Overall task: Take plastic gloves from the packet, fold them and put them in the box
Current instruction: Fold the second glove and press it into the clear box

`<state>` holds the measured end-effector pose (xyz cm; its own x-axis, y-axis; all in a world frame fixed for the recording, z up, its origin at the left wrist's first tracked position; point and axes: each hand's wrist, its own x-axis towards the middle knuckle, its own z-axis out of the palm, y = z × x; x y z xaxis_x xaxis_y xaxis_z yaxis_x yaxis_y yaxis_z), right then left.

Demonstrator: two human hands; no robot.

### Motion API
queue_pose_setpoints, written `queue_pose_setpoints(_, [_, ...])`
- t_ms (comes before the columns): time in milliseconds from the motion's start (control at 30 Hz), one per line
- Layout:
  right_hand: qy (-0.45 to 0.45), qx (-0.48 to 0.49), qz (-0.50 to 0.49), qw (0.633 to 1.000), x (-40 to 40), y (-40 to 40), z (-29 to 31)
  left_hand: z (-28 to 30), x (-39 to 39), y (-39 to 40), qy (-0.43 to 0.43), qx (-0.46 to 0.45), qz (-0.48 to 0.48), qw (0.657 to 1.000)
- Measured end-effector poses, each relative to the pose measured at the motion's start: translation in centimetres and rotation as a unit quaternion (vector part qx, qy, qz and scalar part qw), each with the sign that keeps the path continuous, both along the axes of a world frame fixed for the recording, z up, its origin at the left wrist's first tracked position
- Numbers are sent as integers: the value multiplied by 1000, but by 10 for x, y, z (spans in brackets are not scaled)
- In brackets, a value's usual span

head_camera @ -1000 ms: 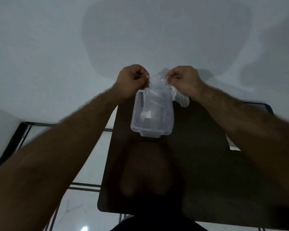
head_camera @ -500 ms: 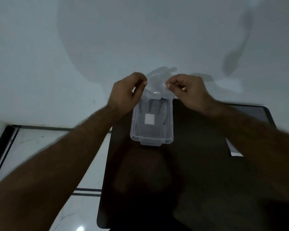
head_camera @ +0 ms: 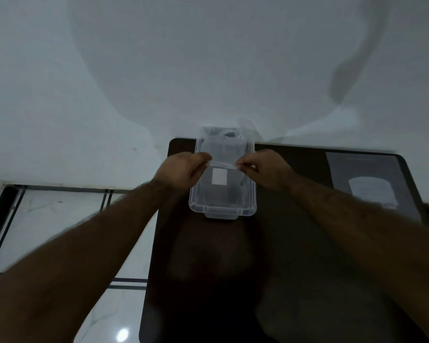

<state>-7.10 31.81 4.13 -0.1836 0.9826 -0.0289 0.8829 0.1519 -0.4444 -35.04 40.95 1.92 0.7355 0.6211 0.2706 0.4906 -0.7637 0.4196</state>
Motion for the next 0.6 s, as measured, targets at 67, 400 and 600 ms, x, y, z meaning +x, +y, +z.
queue_pose_setpoints(67, [-53, -17, 14, 998, -1, 4, -11, -9, 2, 5, 20, -11, -15, 1000])
queue_pose_setpoints(400, [-289, -117, 120, 942, -16, 9, -48, -42, 13, 14, 176, 68, -80, 979])
queue_pose_setpoints(600, [-309, -169, 144, 925, -31, 9, -52, -40, 20, 10, 295, 43, -71, 952])
